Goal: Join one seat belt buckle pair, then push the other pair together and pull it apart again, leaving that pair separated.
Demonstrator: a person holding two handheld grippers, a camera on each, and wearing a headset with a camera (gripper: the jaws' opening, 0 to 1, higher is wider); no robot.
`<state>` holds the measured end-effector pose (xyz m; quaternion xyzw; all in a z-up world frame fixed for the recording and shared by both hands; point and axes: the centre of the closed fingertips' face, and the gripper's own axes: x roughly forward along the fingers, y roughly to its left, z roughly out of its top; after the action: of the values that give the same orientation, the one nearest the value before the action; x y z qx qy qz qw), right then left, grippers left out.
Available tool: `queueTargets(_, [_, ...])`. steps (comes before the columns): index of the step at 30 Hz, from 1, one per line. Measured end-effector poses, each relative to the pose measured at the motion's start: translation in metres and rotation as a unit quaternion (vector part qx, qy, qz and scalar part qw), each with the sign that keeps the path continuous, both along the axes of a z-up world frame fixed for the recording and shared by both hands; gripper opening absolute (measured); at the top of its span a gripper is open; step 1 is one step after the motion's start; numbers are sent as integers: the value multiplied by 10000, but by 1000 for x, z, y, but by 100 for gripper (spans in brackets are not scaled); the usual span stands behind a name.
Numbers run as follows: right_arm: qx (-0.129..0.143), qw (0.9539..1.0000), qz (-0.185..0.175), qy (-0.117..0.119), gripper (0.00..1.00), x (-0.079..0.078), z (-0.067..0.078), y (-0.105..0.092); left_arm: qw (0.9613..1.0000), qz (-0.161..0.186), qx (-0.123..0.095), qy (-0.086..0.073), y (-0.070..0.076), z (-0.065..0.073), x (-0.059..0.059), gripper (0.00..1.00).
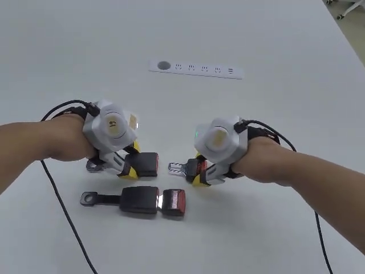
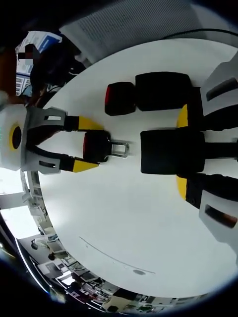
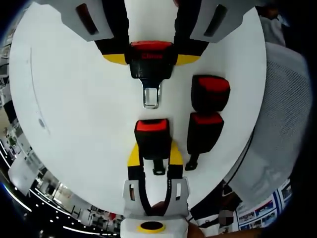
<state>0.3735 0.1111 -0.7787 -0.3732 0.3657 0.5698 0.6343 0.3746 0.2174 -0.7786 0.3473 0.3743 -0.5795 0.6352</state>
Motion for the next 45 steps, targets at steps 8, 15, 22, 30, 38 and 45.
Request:
queueTargets(8, [21,10000,74,-38,31,-1,1,25,10000,-6,-15,-24,0,0,1,33])
queueTargets(15, [106,9996,159,-184,31,2,1,36,9999,-92,33,-28,-1,0,0,33])
queueTargets(22, [247,9994,192,-114,30,1,5,38,9999,-135,-106,5,-2,1,-2,33])
queueTargets(30, [229,9994,267,-49,29,1,4,42,9996,-218,-185,-34,-2,1,-1,32])
queueTargets(38, [269,9990,320,-171,29,3,5,51,9997,-224,-115,6,-3,1,-1,32])
queueTargets(45, [275,9990,332,-88,29,2,4,54,9996,-179,-236,8,-2,2,-1,33])
